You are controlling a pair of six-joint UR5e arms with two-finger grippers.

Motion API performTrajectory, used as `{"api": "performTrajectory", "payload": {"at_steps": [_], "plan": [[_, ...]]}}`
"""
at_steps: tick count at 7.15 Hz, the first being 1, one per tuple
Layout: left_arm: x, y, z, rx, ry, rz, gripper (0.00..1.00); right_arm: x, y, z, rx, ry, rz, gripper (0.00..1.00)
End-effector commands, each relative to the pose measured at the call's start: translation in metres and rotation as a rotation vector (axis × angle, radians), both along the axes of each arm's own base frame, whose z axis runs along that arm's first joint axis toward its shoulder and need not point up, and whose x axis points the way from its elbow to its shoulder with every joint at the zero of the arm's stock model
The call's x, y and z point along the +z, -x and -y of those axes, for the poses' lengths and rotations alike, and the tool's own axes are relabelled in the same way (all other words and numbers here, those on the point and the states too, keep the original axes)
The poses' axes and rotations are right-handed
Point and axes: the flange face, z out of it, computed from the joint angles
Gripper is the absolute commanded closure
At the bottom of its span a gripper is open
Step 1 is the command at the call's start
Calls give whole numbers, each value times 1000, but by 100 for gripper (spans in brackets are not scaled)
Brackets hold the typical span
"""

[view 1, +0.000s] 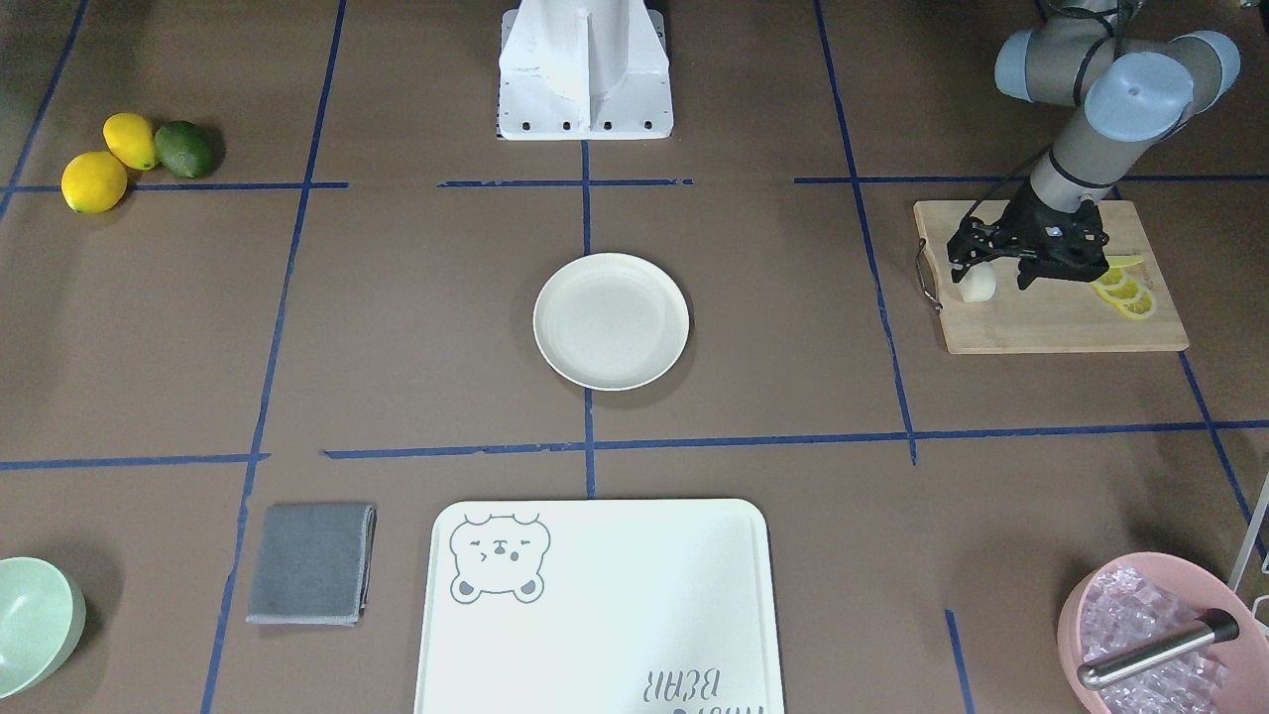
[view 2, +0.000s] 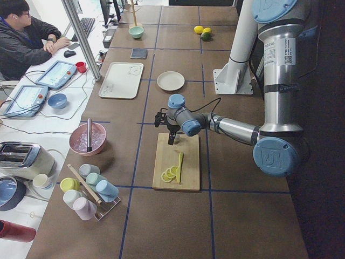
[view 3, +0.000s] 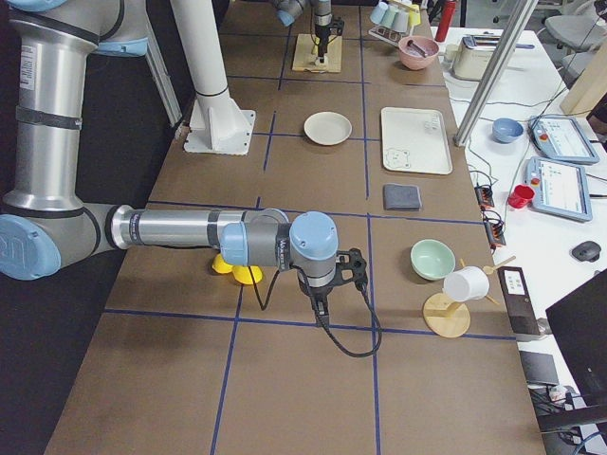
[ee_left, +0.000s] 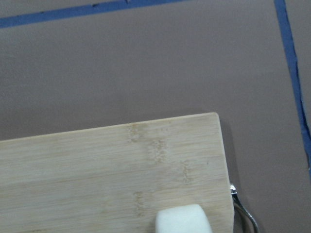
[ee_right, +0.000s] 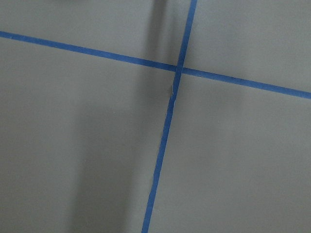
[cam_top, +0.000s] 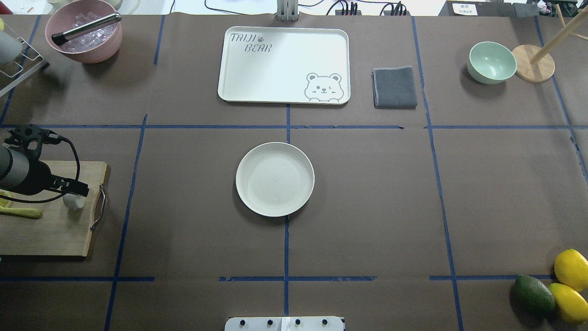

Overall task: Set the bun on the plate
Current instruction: 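Reach the left gripper to the white bun on the cutting board and grasp it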

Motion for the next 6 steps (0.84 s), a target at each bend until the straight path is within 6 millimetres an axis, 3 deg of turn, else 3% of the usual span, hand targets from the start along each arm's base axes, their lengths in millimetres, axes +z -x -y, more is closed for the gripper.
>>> {"api": "performTrajectory", "payload": {"at_steps": [1,3,4,5,6], "plan": [[2,-4,-2,7,5,3,61,0,0,0,0,1,1,0],[-12,-5,-1,10,-3,-13,64,0,0,0,0,1,1,0],[-34,-9,1,13,0,-15,64,0,0,0,0,1,1,0],[-78,-18,10,13,9,-5,64,0,-1,0,1,1,1,0],[-135,-35,26,11,15,0,63,1,0,-2,1,1,1,0]]}}
